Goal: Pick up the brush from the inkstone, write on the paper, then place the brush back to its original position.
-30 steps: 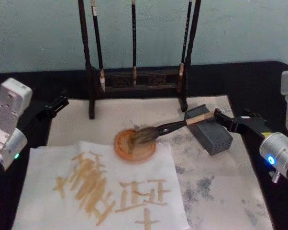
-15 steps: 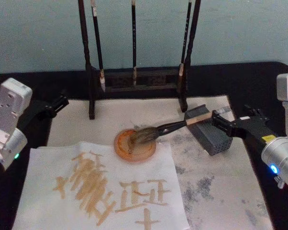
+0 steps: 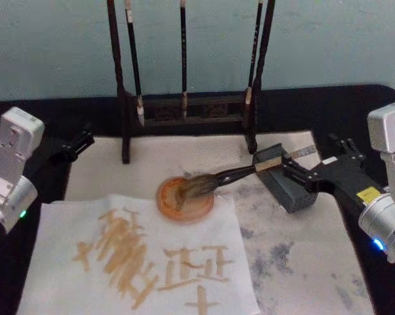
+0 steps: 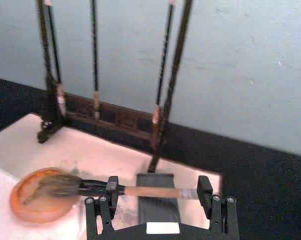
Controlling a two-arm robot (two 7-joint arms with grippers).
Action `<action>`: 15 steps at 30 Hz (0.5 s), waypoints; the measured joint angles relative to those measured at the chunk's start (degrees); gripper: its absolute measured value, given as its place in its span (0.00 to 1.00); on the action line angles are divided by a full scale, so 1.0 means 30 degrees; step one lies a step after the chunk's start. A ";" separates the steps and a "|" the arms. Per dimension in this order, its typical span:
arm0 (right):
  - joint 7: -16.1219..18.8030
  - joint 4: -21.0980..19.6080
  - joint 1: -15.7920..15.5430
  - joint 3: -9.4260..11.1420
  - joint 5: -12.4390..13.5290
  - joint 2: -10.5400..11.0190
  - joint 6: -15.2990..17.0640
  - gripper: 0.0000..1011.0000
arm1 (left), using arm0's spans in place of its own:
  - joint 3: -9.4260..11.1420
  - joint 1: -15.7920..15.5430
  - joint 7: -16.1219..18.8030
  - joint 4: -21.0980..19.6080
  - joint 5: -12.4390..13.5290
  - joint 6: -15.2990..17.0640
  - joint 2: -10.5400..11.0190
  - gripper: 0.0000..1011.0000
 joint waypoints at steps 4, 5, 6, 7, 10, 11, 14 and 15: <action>0.0303 -0.0438 -0.0207 -0.0085 -0.0605 0.0158 -0.0310 1.00 | 0.0000 -0.0002 0.0000 0.0001 0.0000 0.0000 0.0001 0.99; 0.0374 -0.0504 -0.0230 -0.0104 -0.0707 0.0170 -0.0362 1.00 | 0.0000 0.0000 0.0000 0.0000 -0.0001 0.0000 0.0001 0.99; 0.0441 -0.0564 -0.0254 -0.0126 -0.0811 0.0176 -0.0415 1.00 | 0.0000 -0.0001 0.0000 0.0001 0.0000 0.0000 0.0001 0.99; 0.0609 -0.0648 -0.0282 -0.0175 -0.1011 0.0184 -0.0540 1.00 | 0.0000 -0.0001 0.0001 0.0001 0.0000 0.0000 0.0001 0.99; 0.0885 -0.0763 -0.0336 -0.0286 -0.1420 0.0186 -0.0785 1.00 | 0.0000 -0.0002 0.0000 0.0001 0.0000 0.0000 0.0001 0.99; 0.0959 -0.0791 -0.0344 -0.0313 -0.1521 0.0186 -0.0834 1.00 | 0.0000 0.0000 0.0000 0.0001 -0.0001 0.0000 0.0001 0.99; 0.1194 -0.0886 -0.0374 -0.0409 -0.1862 0.0193 -0.0968 1.00 | 0.0000 -0.0001 0.0000 0.0001 -0.0001 0.0000 0.0000 0.99; 0.1187 -0.0885 -0.0373 -0.0407 -0.1857 0.0194 -0.0968 1.00 | 0.0000 -0.0001 0.0000 0.0001 0.0000 0.0000 0.0001 0.99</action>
